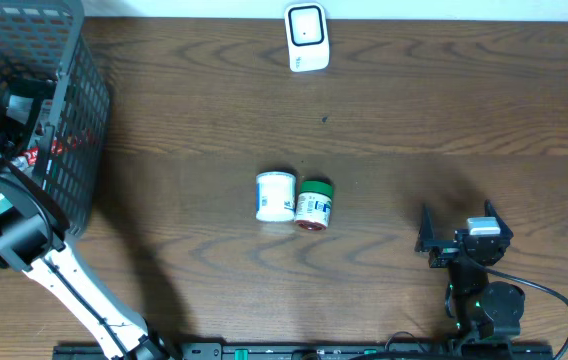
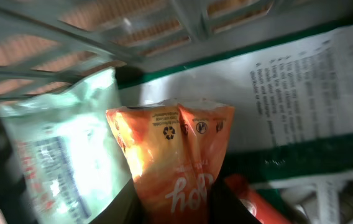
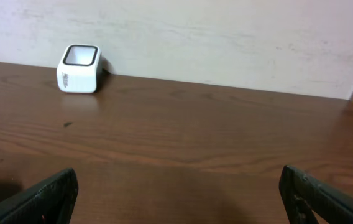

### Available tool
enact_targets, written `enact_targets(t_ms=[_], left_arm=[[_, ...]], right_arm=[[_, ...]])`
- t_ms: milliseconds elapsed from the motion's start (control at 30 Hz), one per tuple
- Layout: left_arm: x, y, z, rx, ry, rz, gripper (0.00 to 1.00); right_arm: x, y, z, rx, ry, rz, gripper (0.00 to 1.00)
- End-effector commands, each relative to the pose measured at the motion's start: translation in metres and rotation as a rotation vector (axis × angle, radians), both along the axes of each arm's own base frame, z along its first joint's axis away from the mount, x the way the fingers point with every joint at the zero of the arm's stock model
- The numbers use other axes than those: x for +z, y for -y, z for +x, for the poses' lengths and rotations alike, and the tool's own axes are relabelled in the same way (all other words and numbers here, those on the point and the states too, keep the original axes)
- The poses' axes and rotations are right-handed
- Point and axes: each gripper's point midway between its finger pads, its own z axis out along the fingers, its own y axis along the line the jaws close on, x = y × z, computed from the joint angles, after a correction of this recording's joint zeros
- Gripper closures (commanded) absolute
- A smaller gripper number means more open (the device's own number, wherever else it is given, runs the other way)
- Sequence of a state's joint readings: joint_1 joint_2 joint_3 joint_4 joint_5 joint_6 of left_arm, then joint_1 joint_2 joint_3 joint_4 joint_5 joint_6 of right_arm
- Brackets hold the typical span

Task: Scan the item barcode
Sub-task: 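Move the left gripper back into the basket toward the orange packet, then lift the orange packet out and set it right of the green-lidded jar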

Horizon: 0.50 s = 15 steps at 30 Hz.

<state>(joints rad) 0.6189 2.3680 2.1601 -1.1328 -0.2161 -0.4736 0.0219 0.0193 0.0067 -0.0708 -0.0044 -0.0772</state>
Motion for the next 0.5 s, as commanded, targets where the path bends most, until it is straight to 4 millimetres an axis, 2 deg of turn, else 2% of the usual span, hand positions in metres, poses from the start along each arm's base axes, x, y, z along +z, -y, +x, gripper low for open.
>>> enact_targets(t_ms=[0,67,133,200,233,300,333,367,467], left_arm=[[0.086,-0.004,-0.002,0.012,0.143,0.117,0.85],[0.122,-0.003,-0.004,0.025,0.216,0.164,0.86],[0.167,0.004,-0.009,0.033,0.309,0.214,0.86],[0.215,0.019,-0.016,0.032,0.425,0.244,0.86],[0.227,0.024,-0.018,0.028,0.456,0.247,0.86],[0.270,0.054,-0.021,-0.028,0.586,0.232,0.86],[0.279,0.063,-0.022,-0.048,0.616,0.220,0.86],[0.300,0.088,-0.024,-0.102,0.688,0.184,0.86],[0.335,0.155,-0.033,-0.264,0.793,0.097,0.86]], right_arm=[[-0.001,0.004,0.000,-0.015,-0.004,-0.006,0.01],[-0.001,0.004,0.000,-0.015,-0.004,-0.006,0.01],[-0.001,0.004,0.000,-0.015,-0.004,-0.006,0.01],[-0.001,0.004,0.000,-0.015,-0.004,-0.006,0.01],[-0.001,0.004,0.000,-0.015,-0.004,-0.006,0.01],[-0.001,0.004,0.000,-0.015,-0.004,-0.006,0.01],[-0.001,0.004,0.000,-0.015,-0.004,-0.006,0.01],[-0.001,0.004,0.000,-0.015,-0.004,-0.006,0.01],[-0.001,0.004,0.000,-0.015,-0.004,-0.006,0.01]])
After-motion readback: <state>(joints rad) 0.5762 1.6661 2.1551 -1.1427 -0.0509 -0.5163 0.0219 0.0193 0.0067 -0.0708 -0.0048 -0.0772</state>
